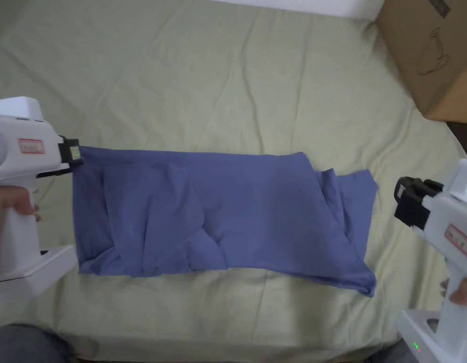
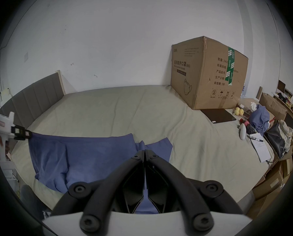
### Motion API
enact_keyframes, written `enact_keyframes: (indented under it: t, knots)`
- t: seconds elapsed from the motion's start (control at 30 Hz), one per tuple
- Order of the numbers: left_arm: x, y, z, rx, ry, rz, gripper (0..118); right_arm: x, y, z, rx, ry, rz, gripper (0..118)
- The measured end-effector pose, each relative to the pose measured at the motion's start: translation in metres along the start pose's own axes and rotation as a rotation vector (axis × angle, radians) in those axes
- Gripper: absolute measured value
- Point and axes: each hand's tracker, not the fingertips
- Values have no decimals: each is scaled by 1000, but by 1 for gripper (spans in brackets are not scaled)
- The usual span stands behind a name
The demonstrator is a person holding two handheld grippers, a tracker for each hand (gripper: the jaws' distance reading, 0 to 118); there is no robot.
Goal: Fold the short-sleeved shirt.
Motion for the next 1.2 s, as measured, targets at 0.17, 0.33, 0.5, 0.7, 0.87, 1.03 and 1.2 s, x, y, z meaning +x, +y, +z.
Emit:
enact_keyframes:
  t: [0.17,0.33,0.5,0.7,0.87,1.03,1.2]
  knots:
    - [1,-5,13,21,-15,29,0,34,35,-47,-188,23,-125,24]
    - [1,-12,15,18,-10,60,0,57,44,-109,-403,-15,-143,103]
    - [3,-17,13,6,3,65,0,55,17,-147,-555,-130,-123,103]
    - [0,-19,7,-17,26,68,0,56,-32,-182,-647,-119,-248,75]
    - [-2,-20,1,-34,43,61,0,49,-48,-188,-640,-119,-248,33]
    - [-4,-18,-1,-27,41,90,0,54,-33,-175,-602,-87,-277,3]
    - [-1,4,18,42,5,151,0,70,22,-123,-426,10,-313,3]
